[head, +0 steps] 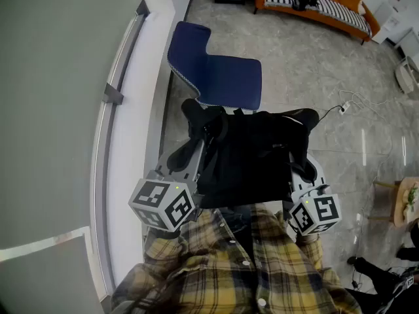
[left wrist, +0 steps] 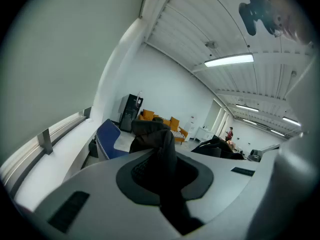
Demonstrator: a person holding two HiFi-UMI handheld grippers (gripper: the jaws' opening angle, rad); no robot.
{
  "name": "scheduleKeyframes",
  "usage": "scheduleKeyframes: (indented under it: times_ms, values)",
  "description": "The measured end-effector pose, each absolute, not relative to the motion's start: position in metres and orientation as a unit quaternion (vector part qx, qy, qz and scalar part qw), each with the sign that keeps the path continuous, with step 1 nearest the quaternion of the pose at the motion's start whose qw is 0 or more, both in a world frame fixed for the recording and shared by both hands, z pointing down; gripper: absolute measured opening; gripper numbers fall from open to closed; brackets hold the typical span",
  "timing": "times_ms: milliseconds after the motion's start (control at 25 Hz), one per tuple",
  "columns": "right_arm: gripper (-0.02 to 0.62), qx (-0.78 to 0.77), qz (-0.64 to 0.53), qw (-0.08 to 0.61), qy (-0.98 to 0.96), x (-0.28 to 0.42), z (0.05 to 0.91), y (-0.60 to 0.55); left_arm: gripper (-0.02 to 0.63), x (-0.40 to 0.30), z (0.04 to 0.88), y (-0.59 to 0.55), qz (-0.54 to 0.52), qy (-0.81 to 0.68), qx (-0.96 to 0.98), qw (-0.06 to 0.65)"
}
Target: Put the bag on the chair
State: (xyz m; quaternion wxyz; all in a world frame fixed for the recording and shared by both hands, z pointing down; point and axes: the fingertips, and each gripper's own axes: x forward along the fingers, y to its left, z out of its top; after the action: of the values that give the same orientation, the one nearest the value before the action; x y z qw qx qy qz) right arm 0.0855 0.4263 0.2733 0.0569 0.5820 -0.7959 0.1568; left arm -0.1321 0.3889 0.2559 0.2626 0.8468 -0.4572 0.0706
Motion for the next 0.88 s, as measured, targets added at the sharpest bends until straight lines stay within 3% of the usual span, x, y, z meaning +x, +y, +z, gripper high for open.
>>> scheduleKeyframes:
  times_ms: [880]
  values:
    - [0.035, 0.566, 0.143, 0.038, -0.811, 0.142, 0.266, 0.405, 0.052, -0.076, 0.246, 0.377, 0.068, -0.489, 0.84, 0.227]
